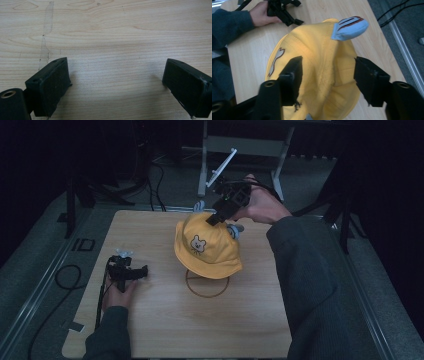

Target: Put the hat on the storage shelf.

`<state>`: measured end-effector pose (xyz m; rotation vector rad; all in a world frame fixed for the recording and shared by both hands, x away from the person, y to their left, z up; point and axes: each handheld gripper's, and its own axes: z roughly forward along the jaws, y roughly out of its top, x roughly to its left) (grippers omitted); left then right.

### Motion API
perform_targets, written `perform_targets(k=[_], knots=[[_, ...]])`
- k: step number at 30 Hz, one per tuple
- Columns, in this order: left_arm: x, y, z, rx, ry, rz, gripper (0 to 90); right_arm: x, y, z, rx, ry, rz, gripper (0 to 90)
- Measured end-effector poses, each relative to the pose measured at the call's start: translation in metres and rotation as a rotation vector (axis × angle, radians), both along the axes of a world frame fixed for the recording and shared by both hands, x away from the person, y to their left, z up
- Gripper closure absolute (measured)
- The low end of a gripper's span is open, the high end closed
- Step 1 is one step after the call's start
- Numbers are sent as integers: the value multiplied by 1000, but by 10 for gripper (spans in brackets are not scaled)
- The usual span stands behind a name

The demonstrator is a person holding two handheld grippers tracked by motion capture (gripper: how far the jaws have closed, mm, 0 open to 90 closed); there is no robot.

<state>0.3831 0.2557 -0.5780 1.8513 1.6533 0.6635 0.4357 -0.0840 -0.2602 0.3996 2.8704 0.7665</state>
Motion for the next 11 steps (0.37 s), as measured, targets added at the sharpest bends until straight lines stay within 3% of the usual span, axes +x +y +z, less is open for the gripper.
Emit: perform_targets(k=[4,11], knots=[[0,0,0,0,0,0,73,-1,-2,2,2,-24,-17,291],[0,0,0,1,0,0,73,-1,-2,-1,-15,-23,-34,193]])
